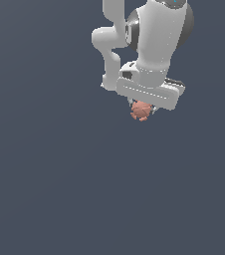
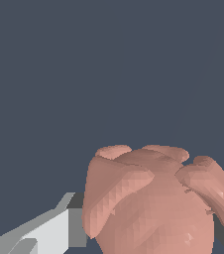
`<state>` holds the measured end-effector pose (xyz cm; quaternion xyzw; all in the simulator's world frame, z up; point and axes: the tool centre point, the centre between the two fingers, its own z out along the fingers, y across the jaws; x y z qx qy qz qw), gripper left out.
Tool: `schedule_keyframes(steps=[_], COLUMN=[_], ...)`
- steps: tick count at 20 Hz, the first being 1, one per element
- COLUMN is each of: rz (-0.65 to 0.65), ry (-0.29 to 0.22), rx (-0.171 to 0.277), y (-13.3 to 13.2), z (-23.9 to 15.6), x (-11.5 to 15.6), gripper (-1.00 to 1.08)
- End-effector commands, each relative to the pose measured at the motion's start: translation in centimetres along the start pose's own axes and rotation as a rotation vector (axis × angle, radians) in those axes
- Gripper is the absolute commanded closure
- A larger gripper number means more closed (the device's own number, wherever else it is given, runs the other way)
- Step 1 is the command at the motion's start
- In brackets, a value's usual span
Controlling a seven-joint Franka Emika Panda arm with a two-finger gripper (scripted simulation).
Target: Pick up the object and move it to a goal position.
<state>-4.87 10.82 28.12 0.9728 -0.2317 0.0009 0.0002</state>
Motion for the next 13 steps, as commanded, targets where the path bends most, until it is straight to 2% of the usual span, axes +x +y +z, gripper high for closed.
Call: schedule_keyframes(steps=[1, 6, 13], rz=[0.000, 0.000, 0.000], ry=[-0.001, -0.001, -0.002], rx=[0.000, 0.000, 0.000], y=[-0.4, -0.8, -0.8], z=[-1.2, -2.5, -2.2], x=[-0.2, -0.4, -0.2], gripper=[1.08, 1.08, 1.08])
